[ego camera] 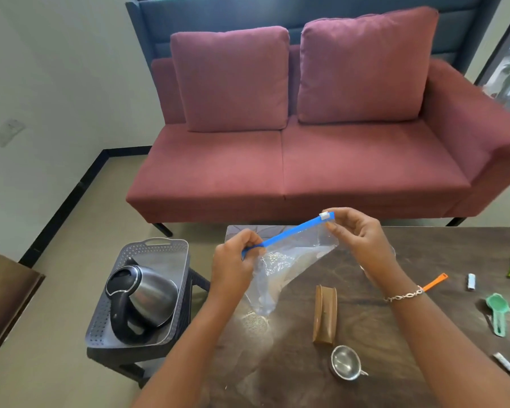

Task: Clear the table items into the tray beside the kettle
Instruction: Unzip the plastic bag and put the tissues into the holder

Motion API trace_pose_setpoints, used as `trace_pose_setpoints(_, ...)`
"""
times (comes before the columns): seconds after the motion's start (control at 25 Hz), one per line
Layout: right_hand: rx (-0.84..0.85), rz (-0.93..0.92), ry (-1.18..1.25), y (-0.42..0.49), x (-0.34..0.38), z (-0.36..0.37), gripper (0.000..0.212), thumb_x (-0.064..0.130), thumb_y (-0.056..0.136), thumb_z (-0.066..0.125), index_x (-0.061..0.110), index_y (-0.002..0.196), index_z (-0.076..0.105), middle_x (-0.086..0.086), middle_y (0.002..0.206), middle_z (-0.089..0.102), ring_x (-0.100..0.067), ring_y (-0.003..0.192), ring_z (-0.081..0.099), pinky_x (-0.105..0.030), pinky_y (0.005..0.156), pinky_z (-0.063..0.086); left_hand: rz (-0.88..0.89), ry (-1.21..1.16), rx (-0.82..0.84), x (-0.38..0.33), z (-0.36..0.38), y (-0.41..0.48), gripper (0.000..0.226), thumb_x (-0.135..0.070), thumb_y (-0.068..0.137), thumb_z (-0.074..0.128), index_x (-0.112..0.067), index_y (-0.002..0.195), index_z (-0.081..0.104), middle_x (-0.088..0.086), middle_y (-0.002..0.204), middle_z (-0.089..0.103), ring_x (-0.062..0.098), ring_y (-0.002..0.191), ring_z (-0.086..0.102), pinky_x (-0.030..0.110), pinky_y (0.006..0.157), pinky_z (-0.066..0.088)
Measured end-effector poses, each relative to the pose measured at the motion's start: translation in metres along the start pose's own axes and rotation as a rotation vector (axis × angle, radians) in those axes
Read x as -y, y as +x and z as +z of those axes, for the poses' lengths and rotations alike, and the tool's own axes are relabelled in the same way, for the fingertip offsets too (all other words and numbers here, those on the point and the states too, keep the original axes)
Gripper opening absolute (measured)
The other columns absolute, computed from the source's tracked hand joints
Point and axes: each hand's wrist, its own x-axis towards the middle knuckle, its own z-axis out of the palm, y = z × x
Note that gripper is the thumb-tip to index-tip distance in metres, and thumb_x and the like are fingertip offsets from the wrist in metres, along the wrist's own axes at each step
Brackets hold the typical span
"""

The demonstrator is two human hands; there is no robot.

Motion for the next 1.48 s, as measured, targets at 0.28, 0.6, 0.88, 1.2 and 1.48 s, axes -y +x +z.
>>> trace_pose_setpoints(0.28, -0.142, -0.099, -0.080, -0.019, 0.006, 0.013, 0.026, -0.003, 0.081, 0.064, 0.022, 0.076, 0.066, 0.002, 0.074, 0.066, 0.001, 0.068, 0.058, -0.016, 0.070, 0.048, 0.113, 0.007, 0.008, -0.015, 0.000, -0.014, 0.016, -0.015, 0.077, 0.072, -0.011, 0.093, 0.067, -0.007, 0.093, 0.067, 0.010, 0.092, 0.061, 0.019, 0.081, 0.045)
trace_pose_setpoints(0.6, -0.078, -0.374, -0.482, -0.045, 0.020, 0.038, 0.010, -0.002, 0.079, 0.061, 0.003, 0.082, 0.069, 0.000, 0.077, 0.066, -0.017, 0.070, 0.063, -0.022, 0.068, 0.048, 0.252, -0.135, -0.001, -0.047, 0.031, -0.027, 0.015, -0.015, 0.082, 0.067, -0.008, 0.096, 0.068, -0.001, 0.091, 0.070, 0.015, 0.087, 0.064, 0.027, 0.087, 0.050)
trace_pose_setpoints(0.88, -0.086, -0.355, -0.567, -0.058, 0.011, 0.051, 0.011, -0.002, 0.083, 0.060, 0.004, 0.074, 0.063, -0.006, 0.062, 0.063, -0.022, 0.055, 0.058, -0.035, 0.052, 0.048, 0.174, -0.067, 0.023, -0.030, 0.023, -0.033, 0.006, -0.011, 0.085, 0.064, -0.005, 0.083, 0.065, 0.003, 0.078, 0.071, 0.012, 0.077, 0.065, 0.031, 0.072, 0.051)
trace_pose_setpoints(1.2, -0.196, -0.280, -0.473, -0.055, 0.009, 0.051, 0.023, -0.008, 0.086, 0.053, 0.013, 0.077, 0.056, -0.001, 0.059, 0.061, -0.018, 0.051, 0.057, -0.031, 0.055, 0.047, 0.133, 0.140, 0.044, -0.005, 0.007, -0.035, 0.011, -0.016, 0.085, 0.064, -0.006, 0.085, 0.060, 0.007, 0.079, 0.070, 0.026, 0.078, 0.066, 0.038, 0.070, 0.051)
trace_pose_setpoints(1.48, -0.333, -0.260, -0.434, -0.044, 0.004, 0.026, 0.023, -0.008, 0.090, 0.045, 0.013, 0.080, 0.050, -0.003, 0.069, 0.065, -0.008, 0.052, 0.056, -0.017, 0.050, 0.044, -0.009, 0.168, 0.067, 0.023, -0.018, -0.037, 0.010, -0.015, 0.084, 0.065, -0.007, 0.082, 0.060, 0.007, 0.075, 0.068, 0.019, 0.061, 0.055, 0.035, 0.065, 0.047)
